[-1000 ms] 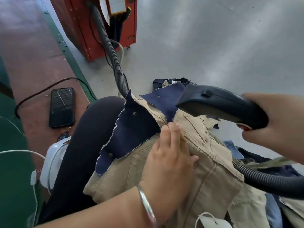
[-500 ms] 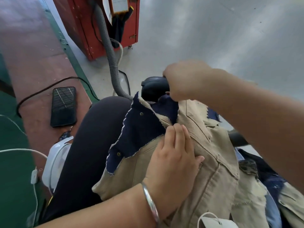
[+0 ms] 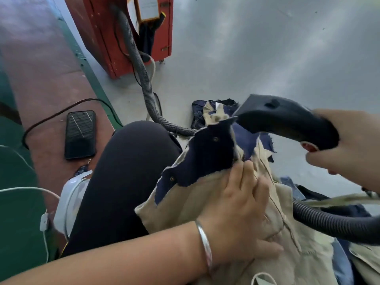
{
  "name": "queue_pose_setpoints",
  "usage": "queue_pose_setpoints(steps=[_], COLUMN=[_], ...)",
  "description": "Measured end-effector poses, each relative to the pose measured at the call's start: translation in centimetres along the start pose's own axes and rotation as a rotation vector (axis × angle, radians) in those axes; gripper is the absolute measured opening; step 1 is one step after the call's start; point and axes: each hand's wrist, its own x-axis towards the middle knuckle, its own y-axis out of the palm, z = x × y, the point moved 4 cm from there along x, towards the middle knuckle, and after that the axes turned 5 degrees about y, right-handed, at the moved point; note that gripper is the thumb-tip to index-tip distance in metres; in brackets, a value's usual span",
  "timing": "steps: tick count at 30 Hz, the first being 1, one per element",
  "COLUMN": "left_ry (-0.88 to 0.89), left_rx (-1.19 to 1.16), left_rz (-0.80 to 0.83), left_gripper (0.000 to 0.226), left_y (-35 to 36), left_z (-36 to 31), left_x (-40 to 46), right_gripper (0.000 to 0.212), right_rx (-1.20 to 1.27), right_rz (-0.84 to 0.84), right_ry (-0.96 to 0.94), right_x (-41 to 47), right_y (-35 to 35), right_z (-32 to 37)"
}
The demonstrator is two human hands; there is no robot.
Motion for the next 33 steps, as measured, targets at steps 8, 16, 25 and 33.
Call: queue_pose_setpoints(steps=[8,16,25,33], left_ry=[0.139,0.019,-0.013,-0.137], left_rx=[0.005,-0.159,-0.181,0.012], left_rz=[0.016,0.005,0.005,-0.024], left_gripper=[0.088,0.085,0.085,0.080], left_y=[-1.3,-2.1,-2.2,-2.2], left_z=[3.5,4.2,4.7,2.2], left_x=[1.1,-2.4,-5.5,-4.7], right_gripper=[0.041,0.028,0.031,0.046], right_rx=[0.088,0.116,0.084,0.025], right_rz=[-0.046,-0.024,-0.099,-0.108], right_ry=[0.131,0.113,0.146,0.146], right_x=[-3.0,-4.8,-6.2,-6.1], right_y=[-0.6,0.1,0.4,0.3], right_z=[-2.4,-1.6,-0.9,-3.1])
